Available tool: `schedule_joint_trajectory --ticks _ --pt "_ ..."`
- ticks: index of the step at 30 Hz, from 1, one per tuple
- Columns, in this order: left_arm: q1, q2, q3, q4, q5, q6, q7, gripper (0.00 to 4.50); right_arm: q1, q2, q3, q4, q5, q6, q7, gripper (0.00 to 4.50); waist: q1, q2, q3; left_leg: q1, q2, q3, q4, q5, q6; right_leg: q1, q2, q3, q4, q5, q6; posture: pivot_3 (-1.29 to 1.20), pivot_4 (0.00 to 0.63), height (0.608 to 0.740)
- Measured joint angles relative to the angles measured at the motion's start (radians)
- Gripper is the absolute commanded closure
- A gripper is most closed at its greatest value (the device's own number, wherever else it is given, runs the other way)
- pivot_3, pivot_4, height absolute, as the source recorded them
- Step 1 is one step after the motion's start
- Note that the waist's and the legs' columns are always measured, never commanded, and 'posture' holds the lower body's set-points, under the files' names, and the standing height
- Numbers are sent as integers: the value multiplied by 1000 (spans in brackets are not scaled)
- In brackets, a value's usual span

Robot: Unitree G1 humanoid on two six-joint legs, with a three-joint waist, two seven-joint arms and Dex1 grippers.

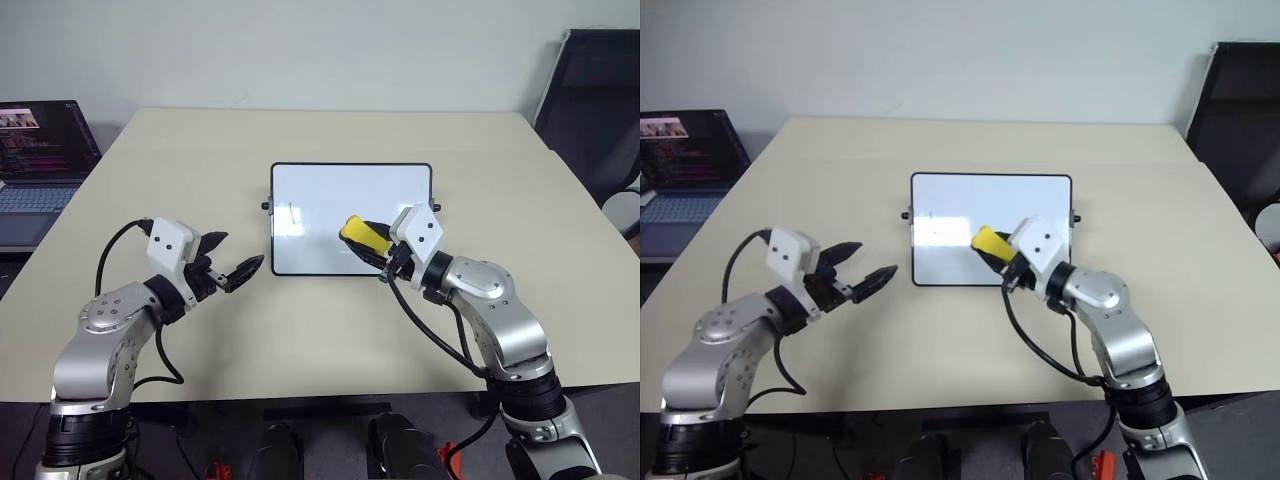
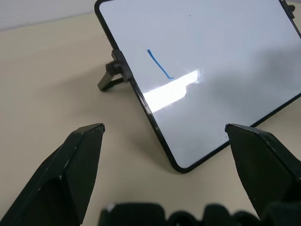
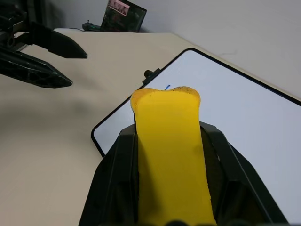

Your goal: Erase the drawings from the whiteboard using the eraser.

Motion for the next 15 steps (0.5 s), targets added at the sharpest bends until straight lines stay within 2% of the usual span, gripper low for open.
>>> schedule_joint_trajectory --ticks 6,15 --pt "5 0 8 -1 -4 0 15 0 70 -53 36 -4 -9 -40 1 3172 1 -1 0 -1 0 0 -1 0 0 0 0 0 0 -1 1 0 150 740" --pt "5 0 8 -4 -4 -1 19 0 73 -71 87 17 -15 -95 1 3172 1 -1 0 -1 0 1 -3 0 0 -1 0 0 0 -3 2 0 150 740"
